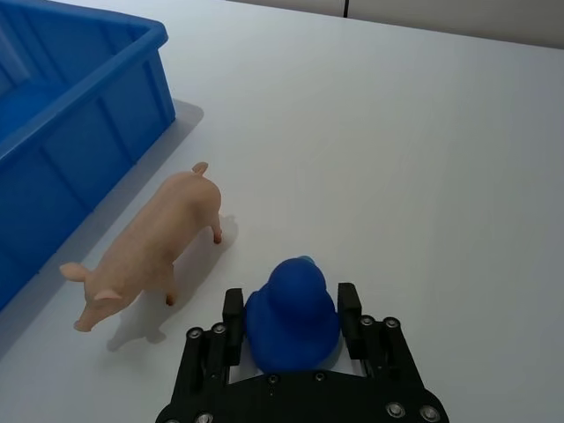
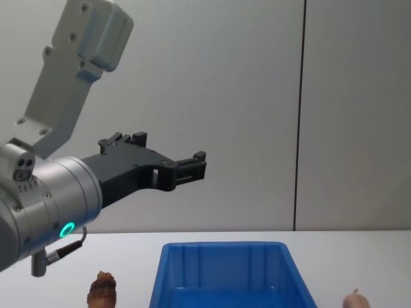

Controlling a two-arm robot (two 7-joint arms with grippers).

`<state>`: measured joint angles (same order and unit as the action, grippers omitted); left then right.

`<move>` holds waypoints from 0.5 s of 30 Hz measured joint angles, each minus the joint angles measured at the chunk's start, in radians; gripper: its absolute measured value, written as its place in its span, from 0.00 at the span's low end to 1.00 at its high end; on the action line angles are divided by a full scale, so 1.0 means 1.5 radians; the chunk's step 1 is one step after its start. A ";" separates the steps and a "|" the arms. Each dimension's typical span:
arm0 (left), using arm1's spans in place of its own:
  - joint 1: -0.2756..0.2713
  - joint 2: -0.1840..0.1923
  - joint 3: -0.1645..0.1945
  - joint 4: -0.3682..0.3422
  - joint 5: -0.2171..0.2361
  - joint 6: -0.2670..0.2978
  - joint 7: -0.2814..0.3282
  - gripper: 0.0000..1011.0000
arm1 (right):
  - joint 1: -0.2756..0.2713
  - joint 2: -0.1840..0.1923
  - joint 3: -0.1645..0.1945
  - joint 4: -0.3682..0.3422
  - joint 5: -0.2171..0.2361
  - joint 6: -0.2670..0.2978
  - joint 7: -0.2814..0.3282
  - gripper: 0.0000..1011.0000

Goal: Pick up the two dolls from the table and place them into the box.

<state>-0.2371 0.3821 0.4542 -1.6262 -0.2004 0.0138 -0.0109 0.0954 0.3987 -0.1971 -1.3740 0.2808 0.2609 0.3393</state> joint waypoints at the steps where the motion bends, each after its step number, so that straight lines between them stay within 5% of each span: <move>1: 0.000 0.000 0.000 0.000 0.000 0.000 0.000 0.99 | 0.001 0.000 0.000 0.001 -0.001 0.001 0.000 0.61; 15: 0.000 0.000 0.000 0.000 0.000 0.000 0.000 0.99 | 0.008 -0.004 -0.001 0.001 0.002 -0.018 -0.003 0.45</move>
<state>-0.2372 0.3821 0.4543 -1.6262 -0.2004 0.0138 -0.0109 0.1068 0.3924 -0.1984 -1.3718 0.2845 0.2340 0.3352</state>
